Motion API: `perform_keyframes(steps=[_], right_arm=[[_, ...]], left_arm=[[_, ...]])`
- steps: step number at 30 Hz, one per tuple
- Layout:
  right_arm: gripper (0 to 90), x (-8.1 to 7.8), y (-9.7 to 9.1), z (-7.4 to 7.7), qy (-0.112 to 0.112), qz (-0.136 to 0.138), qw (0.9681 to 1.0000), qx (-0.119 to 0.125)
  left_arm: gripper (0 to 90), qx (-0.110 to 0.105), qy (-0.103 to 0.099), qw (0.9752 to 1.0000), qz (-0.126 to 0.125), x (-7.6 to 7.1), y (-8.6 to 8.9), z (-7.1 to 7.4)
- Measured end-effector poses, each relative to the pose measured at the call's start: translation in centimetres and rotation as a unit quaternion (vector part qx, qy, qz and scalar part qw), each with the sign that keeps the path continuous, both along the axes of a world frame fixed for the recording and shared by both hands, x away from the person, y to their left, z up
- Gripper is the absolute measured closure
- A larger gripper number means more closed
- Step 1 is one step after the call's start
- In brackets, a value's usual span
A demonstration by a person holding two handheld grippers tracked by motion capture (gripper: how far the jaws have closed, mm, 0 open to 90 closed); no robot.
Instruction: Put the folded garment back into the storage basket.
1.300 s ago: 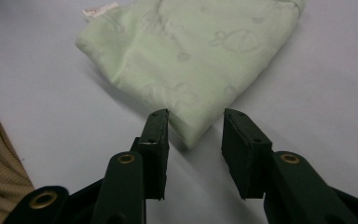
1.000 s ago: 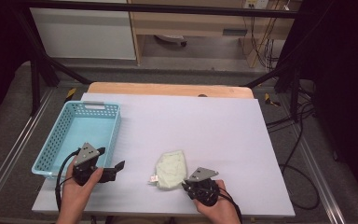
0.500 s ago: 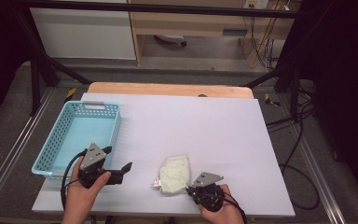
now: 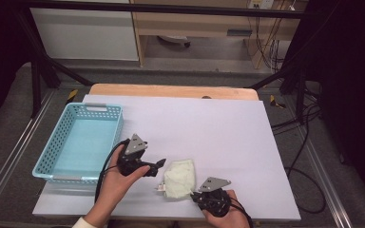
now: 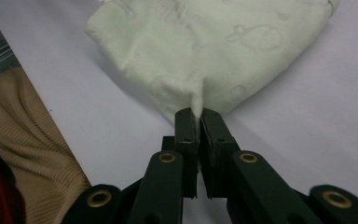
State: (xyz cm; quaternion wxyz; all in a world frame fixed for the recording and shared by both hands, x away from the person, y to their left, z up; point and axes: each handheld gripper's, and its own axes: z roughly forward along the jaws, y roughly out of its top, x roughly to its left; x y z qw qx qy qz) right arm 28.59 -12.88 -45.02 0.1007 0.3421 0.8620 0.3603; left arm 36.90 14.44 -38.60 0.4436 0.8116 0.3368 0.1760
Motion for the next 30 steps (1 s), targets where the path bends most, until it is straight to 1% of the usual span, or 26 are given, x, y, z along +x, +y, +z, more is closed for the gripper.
perform_keyframes(steps=[2,5,8,10,12,14,16,17,19,21,22,24,26,30], right_arm=[[86.3,0.0,0.0,0.0,0.001,0.000,1.0000,-0.001],[86.3,0.0,0.0,0.1,0.000,0.003,1.0000,-0.005],[86.3,0.0,0.0,0.1,0.002,0.003,1.0000,-0.004],[86.6,0.1,0.0,0.1,0.003,0.005,1.0000,-0.005],[86.8,0.1,0.0,0.1,0.004,0.007,0.9999,-0.007],[87.0,0.1,0.0,0.1,0.003,0.006,1.0000,-0.007],[87.1,0.1,0.1,0.2,0.003,0.005,0.9999,-0.008],[87.1,0.1,0.1,0.2,0.002,0.006,0.9999,-0.010],[87.1,0.1,0.1,0.2,0.000,0.007,0.9999,-0.011],[87.1,0.1,0.1,0.2,0.001,0.008,0.9999,-0.010],[87.1,0.1,0.1,0.2,0.001,0.008,0.9999,-0.010],[87.0,0.0,0.1,0.2,0.001,0.007,0.9999,-0.010],[87.1,0.0,0.1,0.2,0.001,0.007,0.9999,-0.010],[87.1,0.1,0.1,0.2,0.001,0.009,0.9999,-0.011]], left_arm=[[9.2,-0.001,0.011,0.9999,-0.004,0.7,-1.0,-0.4],[9.3,0.004,0.016,0.9999,-0.002,1.4,-2.4,-1.3],[10.1,0.003,0.024,0.9997,-0.009,1.7,-3.3,-2.3],[10.7,0.009,0.029,0.9994,-0.013,1.6,-3.7,-3.0],[11.3,0.014,0.032,0.9994,-0.010,1.4,-3.8,-3.4],[16.5,0.020,0.032,0.9993,0.006,1.2,-3.9,-3.8],[18.2,0.027,0.033,0.9991,0.009,1.2,-3.8,-4.1],[18.2,0.028,0.036,0.9989,0.010,1.2,-3.8,-4.3],[18.4,0.022,0.043,0.9988,0.008,1.2,-3.8,-4.6],[19.3,0.021,0.047,0.9986,0.011,1.3,-4.0,-4.8],[19.7,0.023,0.046,0.9986,0.010,1.3,-4.0,-4.8],[23.8,0.027,0.049,0.9984,0.008,1.4,-4.1,-4.9],[25.2,0.032,0.050,0.9982,0.011,1.4,-4.1,-5.1],[29.5,0.030,0.054,0.9980,0.010,1.5,-3.9,-5.2]])
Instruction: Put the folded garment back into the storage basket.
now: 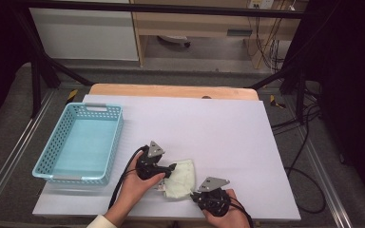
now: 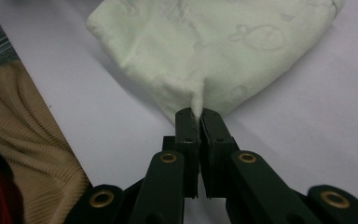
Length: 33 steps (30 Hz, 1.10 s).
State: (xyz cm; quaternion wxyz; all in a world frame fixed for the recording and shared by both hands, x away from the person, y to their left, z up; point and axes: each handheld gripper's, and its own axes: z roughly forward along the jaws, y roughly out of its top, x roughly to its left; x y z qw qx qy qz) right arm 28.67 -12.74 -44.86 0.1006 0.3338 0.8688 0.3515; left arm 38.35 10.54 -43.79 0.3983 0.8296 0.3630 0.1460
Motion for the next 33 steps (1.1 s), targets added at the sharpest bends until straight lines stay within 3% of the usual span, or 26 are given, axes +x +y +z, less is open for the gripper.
perform_keyframes(steps=[9,18,25,33], right_arm=[[87.1,0.0,0.0,0.0,-0.003,0.002,1.0000,-0.002],[87.1,0.0,0.1,0.0,-0.003,0.001,1.0000,-0.001],[87.0,0.0,0.1,0.0,-0.001,0.003,1.0000,0.000],[85.5,0.0,0.2,0.0,-0.001,0.003,1.0000,0.002]], left_arm=[[40.6,-0.007,0.011,0.9999,-0.003,0.2,0.3,0.0],[49.8,0.010,0.041,0.9987,-0.028,0.2,-0.3,-1.0],[56.1,0.011,0.050,0.9982,-0.033,0.0,-0.5,-1.1],[70.7,0.008,0.071,0.9963,-0.048,-0.6,-0.7,-1.0]])
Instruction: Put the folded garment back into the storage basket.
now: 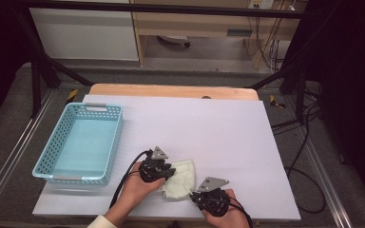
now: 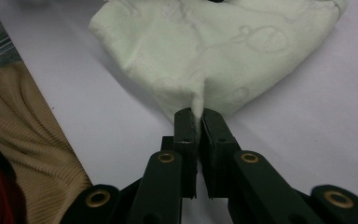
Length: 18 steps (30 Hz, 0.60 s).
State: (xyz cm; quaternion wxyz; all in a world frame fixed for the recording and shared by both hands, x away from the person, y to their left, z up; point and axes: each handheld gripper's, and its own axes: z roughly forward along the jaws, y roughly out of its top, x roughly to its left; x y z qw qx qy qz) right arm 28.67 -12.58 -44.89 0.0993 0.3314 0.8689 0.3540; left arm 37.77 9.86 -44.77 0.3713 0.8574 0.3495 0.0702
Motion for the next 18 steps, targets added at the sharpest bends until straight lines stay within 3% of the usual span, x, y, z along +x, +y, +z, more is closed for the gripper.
perform_keyframes(steps=[3,10,15,18], right_arm=[[83.0,0.02,0.01,0.01,0.003,0.002,1.0000,0.003],[74.2,-0.09,-0.06,0.13,-0.003,0.002,1.0000,0.002],[87.6,0.16,-0.09,0.04,0.000,0.002,1.0000,0.002],[88.1,0.12,-0.07,0.23,-0.002,0.008,1.0000,-0.002]], left_arm=[[78.9,-0.008,0.006,0.9999,-0.006,-0.12,0.02,-0.09],[84.8,-0.013,0.005,0.9998,-0.015,-0.04,0.17,-0.14],[86.7,-0.021,0.009,0.9996,-0.013,0.09,0.27,-0.15],[87.0,-0.030,0.009,0.9995,-0.010,0.17,0.48,0.14]])
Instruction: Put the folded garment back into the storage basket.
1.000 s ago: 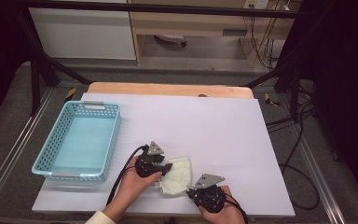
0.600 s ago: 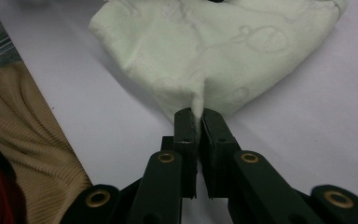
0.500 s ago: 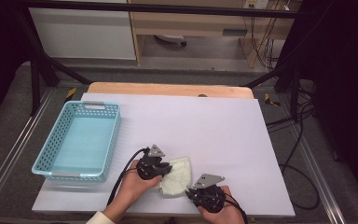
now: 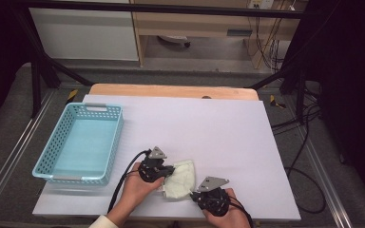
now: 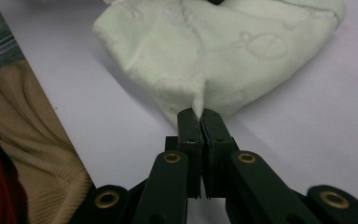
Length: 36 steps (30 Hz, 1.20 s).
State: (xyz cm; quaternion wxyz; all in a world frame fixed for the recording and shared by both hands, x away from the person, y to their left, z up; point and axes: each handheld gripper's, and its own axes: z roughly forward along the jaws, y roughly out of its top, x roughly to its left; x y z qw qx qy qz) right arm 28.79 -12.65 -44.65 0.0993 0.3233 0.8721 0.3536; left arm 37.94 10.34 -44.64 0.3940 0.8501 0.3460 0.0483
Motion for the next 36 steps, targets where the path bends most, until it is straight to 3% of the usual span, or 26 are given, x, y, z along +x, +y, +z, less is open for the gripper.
perform_keyframes(steps=[9,14,23,36], right_arm=[[88.4,-0.1,-0.2,0.8,-0.017,0.000,0.9994,0.031],[88.4,0.2,-0.1,1.1,-0.013,-0.001,0.9987,0.050],[88.5,1.4,0.3,1.7,0.009,0.006,0.9980,0.062],[88.5,3.7,0.4,3.4,0.012,0.015,0.9964,0.082]], left_arm=[[87.3,-0.013,-0.019,0.9997,0.000,-0.1,0.6,1.4],[87.4,-0.018,-0.022,0.9996,-0.003,0.1,0.7,2.1],[87.4,0.010,-0.032,0.9994,-0.012,0.9,0.3,3.3],[87.3,0.017,-0.041,0.9990,0.000,2.9,0.4,5.4]])
